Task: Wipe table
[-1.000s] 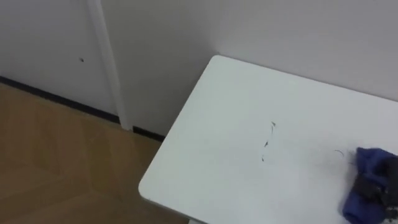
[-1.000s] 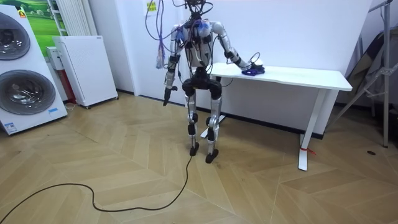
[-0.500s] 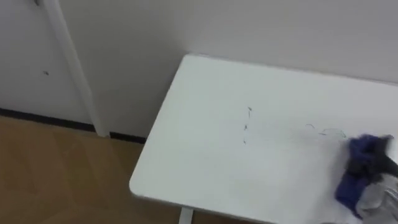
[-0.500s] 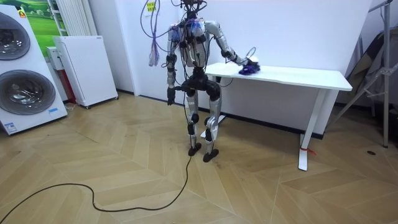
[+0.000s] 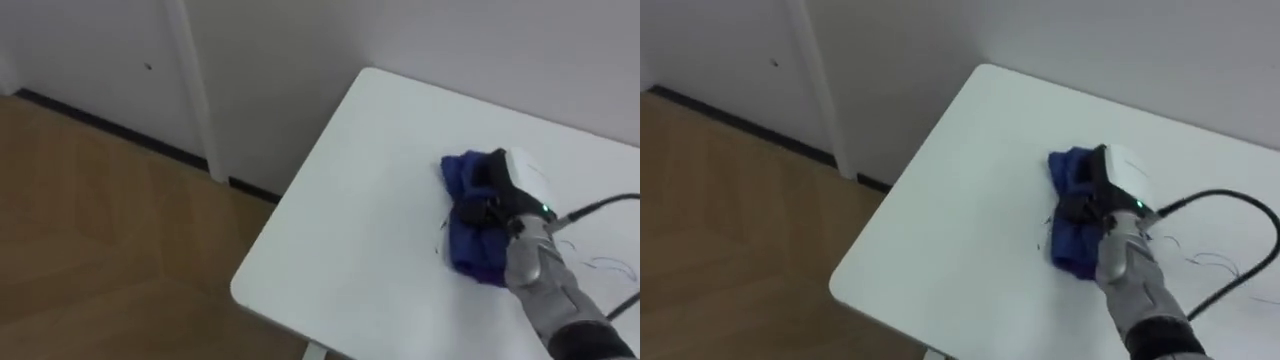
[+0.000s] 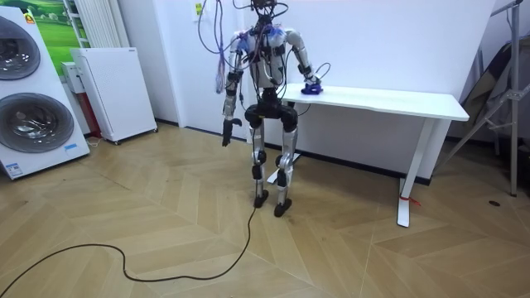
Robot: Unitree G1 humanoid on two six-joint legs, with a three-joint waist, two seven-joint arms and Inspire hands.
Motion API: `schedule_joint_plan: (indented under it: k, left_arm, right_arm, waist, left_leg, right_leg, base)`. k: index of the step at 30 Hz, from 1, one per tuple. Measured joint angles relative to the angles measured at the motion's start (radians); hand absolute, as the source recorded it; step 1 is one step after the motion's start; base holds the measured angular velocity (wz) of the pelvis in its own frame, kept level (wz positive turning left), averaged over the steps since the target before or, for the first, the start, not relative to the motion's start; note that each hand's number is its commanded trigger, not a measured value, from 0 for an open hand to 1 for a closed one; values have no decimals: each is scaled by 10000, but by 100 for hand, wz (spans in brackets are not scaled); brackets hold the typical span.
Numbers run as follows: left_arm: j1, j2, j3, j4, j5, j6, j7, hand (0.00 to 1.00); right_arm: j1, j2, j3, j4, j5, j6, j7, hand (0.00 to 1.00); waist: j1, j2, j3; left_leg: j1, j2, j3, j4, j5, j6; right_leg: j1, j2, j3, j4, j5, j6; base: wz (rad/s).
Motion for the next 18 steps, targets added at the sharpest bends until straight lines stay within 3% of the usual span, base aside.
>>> schedule_joint_plan:
  k: [2,4,6,8,11,13,14,16,18]
  left_arm:
    - [-37,73,335,0,104,-100,18,0]
    - [-62,162,552,7,105,-147,17,0]
    - [-58,254,794,6,103,-154,16,0]
    - [-43,300,1051,-9,110,-159,59,0]
    - [-162,323,988,83,76,-170,90,0]
    - [-465,330,642,102,16,-180,90,0]
    - [-590,332,572,113,7,-187,91,0]
    - [-1334,482,297,462,21,-411,141,0]
    - [-1835,624,-14,687,-9,-525,194,0]
  right_arm:
    - [713,-117,-545,15,112,-249,-320,100]
    - [1531,-403,-1367,27,292,-377,-598,100]
    - [2028,-667,-1812,194,444,-380,-795,100]
    - [2379,-843,-2129,442,477,-354,-1007,100]
    - [2503,-875,-2136,481,503,-64,-1216,100]
    - [2025,-601,-1730,339,456,607,-1437,100]
    - [1860,-525,-1588,334,375,843,-1492,100]
    - [994,-87,-658,303,-60,1736,-1447,100]
    - [252,335,219,-245,-357,2192,-1111,100]
  waist:
    - [-172,-102,-43]
    - [-366,-45,-110]
    - [-515,14,-158]
    - [-526,83,-191]
    - [-446,326,-221]
    - [-253,540,-208]
    - [-101,611,-206]
    - [458,692,-166]
    - [835,677,-146]
  left_leg:
    - [183,12,213,-122,-3,5]
    - [292,85,493,-119,-169,166]
    - [305,132,635,45,-324,223]
    - [339,176,868,260,-531,298]
    - [304,366,1346,836,-908,397]
    - [92,618,1767,1397,-1209,429]
    - [62,723,1863,1478,-1255,386]
    - [-457,1239,2137,2001,-1417,177]
    - [-1020,1630,2194,2373,-1433,34]
  right_leg:
    - [135,-9,47,5,-7,11]
    - [119,0,153,223,-68,106]
    - [98,-14,135,457,-98,155]
    - [-16,-96,144,840,-266,354]
    - [-421,-434,-131,1890,-429,552]
    - [-1004,-1275,-171,3069,-580,680]
    - [-1163,-1453,-162,3331,-622,703]
    - [-1769,-2126,-170,3630,-596,796]
    - [-2153,-2438,-87,3376,-471,985]
  base:
    - [6]
    - [-16]
    - [-27]
    - [-40]
    - [-50]
    - [-48]
    - [-68]
    - [-64]
    - [-55]
